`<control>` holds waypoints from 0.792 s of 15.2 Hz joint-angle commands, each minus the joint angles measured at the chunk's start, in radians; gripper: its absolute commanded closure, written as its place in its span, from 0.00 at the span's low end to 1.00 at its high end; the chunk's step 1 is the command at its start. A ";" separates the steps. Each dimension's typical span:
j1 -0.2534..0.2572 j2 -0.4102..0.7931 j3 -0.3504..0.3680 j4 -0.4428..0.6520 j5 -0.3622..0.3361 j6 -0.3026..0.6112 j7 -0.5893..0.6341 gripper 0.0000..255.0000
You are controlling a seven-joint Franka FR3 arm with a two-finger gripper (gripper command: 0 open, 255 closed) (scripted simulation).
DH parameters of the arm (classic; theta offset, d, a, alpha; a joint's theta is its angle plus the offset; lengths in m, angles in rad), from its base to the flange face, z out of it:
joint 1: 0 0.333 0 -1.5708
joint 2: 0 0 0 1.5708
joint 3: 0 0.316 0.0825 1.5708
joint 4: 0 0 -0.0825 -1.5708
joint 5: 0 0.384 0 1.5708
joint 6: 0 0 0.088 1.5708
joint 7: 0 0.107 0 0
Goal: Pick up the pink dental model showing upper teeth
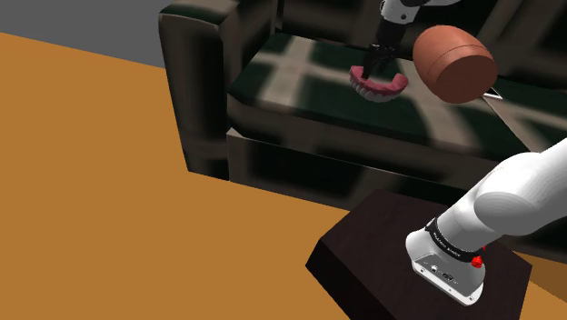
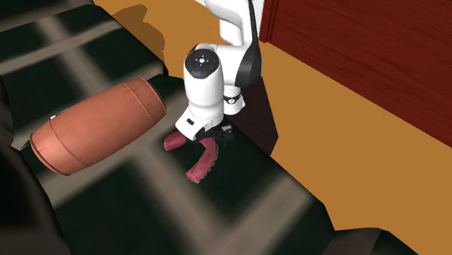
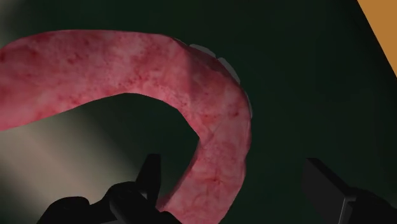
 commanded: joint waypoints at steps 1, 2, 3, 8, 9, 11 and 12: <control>-0.001 0.012 -0.003 -0.007 0.000 0.020 -0.002 0.00; -0.001 0.014 -0.003 -0.019 0.000 0.034 -0.002 0.00; -0.001 0.016 -0.003 -0.030 0.000 0.047 -0.002 0.00; -0.002 0.026 -0.005 -0.069 0.000 0.096 -0.002 0.00; -0.002 0.026 -0.005 -0.071 0.000 0.098 -0.002 1.00; -0.002 0.026 -0.006 -0.071 0.000 0.097 -0.003 1.00; -0.002 0.026 -0.005 -0.071 0.000 0.097 -0.002 1.00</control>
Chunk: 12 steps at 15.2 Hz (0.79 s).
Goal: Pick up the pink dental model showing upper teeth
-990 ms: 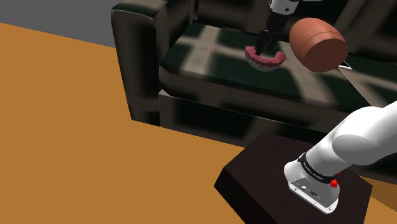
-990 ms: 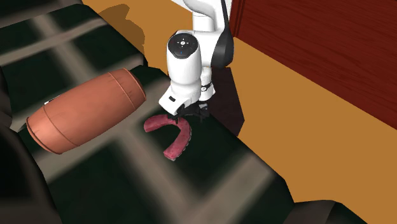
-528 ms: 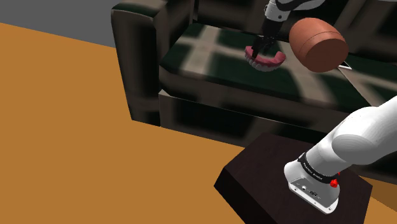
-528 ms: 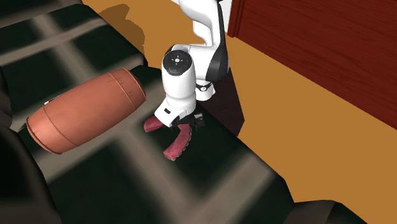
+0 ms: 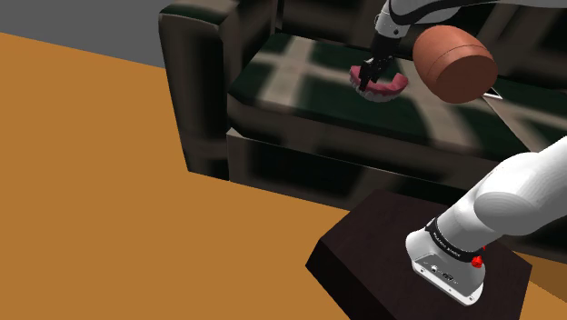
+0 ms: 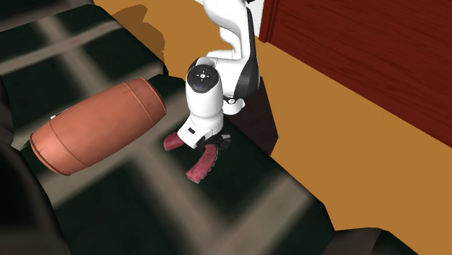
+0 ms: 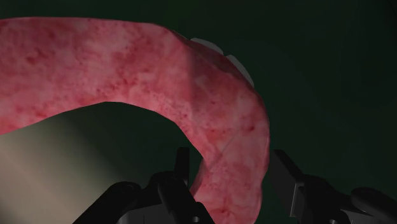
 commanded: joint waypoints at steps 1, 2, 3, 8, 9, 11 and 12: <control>0.000 0.001 0.000 -0.001 0.000 0.001 0.000 1.00; 0.000 0.001 0.000 -0.001 0.000 0.000 0.000 1.00; 0.000 0.001 0.000 0.000 0.000 0.000 0.000 1.00; 0.000 -0.005 0.001 0.022 0.000 -0.028 0.000 1.00; 0.001 -0.007 0.002 0.033 0.000 -0.041 0.000 1.00; 0.001 -0.011 0.003 0.056 0.000 -0.068 0.000 1.00; 0.001 -0.013 0.003 0.068 0.000 -0.082 0.000 1.00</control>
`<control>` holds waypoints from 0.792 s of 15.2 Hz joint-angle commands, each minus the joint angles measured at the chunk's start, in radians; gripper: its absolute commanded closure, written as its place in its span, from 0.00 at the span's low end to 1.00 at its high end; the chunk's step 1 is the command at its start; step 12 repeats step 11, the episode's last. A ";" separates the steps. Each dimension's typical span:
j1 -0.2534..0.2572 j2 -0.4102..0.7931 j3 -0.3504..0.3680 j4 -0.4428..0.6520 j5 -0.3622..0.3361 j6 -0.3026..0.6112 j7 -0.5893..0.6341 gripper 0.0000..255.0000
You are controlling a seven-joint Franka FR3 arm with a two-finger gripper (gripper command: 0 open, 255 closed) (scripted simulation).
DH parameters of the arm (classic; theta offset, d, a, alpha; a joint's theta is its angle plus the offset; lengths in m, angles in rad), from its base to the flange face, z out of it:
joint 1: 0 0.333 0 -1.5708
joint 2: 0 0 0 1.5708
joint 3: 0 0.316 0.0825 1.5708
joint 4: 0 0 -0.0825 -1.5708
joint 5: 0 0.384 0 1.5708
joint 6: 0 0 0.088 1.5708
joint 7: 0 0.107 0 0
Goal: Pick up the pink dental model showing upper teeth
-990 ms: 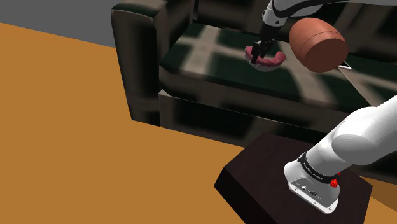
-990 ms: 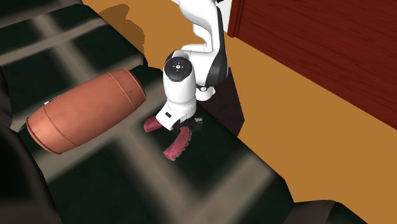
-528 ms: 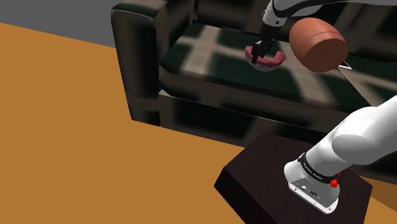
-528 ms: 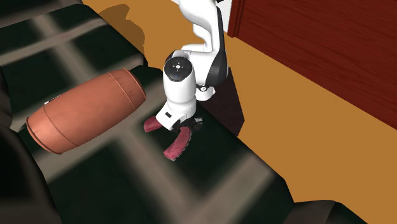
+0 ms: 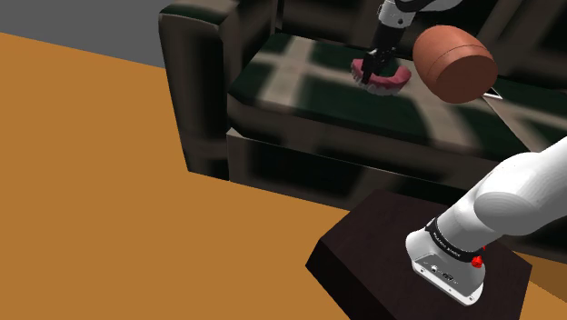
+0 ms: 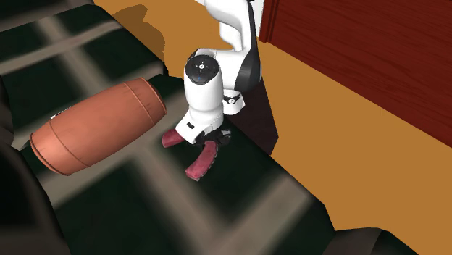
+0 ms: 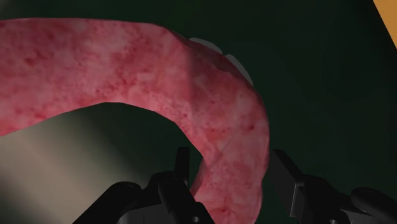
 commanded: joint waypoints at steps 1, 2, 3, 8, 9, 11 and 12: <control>0.000 -0.005 0.000 0.024 0.000 -0.028 -0.001 1.00; 0.000 -0.006 0.001 0.036 0.000 -0.042 -0.001 1.00; 0.000 -0.007 0.001 0.049 0.000 -0.055 -0.001 1.00; 0.001 -0.010 0.003 0.113 0.001 -0.123 -0.002 1.00; 0.001 -0.010 0.003 0.127 0.001 -0.136 -0.003 1.00; 0.001 -0.010 0.003 0.129 0.001 -0.138 -0.003 1.00; 0.001 -0.010 0.003 0.129 0.001 -0.138 -0.003 1.00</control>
